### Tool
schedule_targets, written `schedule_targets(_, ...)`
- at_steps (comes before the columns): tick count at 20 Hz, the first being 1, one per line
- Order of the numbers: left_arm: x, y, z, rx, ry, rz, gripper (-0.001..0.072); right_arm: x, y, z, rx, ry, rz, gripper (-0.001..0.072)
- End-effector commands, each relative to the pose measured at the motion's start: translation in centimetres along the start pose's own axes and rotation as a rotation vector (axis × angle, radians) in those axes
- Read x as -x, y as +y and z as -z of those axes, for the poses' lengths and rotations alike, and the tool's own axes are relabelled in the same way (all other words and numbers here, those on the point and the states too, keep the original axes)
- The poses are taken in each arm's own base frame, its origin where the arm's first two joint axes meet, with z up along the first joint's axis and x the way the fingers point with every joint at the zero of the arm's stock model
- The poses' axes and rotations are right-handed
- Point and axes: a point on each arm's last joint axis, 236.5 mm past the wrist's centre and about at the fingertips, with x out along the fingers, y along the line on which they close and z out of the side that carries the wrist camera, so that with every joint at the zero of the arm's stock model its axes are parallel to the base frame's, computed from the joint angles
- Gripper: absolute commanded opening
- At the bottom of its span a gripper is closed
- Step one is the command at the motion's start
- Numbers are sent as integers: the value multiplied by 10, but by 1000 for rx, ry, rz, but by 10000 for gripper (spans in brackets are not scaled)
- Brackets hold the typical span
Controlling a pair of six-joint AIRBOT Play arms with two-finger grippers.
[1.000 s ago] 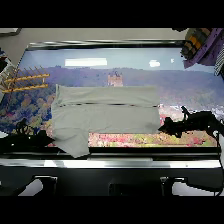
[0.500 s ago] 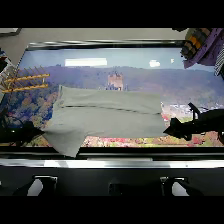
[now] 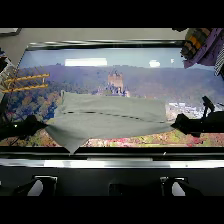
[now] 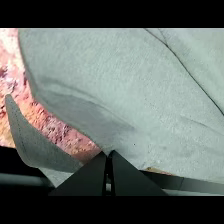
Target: Fold the clothes and pants, and hang the long-sleeved shirts on hangers.
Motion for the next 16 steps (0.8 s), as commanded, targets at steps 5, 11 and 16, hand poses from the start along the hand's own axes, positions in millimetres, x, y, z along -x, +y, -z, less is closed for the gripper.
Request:
schedule_targets(5,-73,-32,-92,37,-17,41,10,-25,-2,-99,-44,-185,-38,32)
schedule_targets(11,-114,-61,-155,21,7,81,10,-50,-2,-146,-69,-173,-78,32)
schedule_targets(16,-144,-76,-187,23,33,100,10,-80,22,-167,25,-161,-69,32)
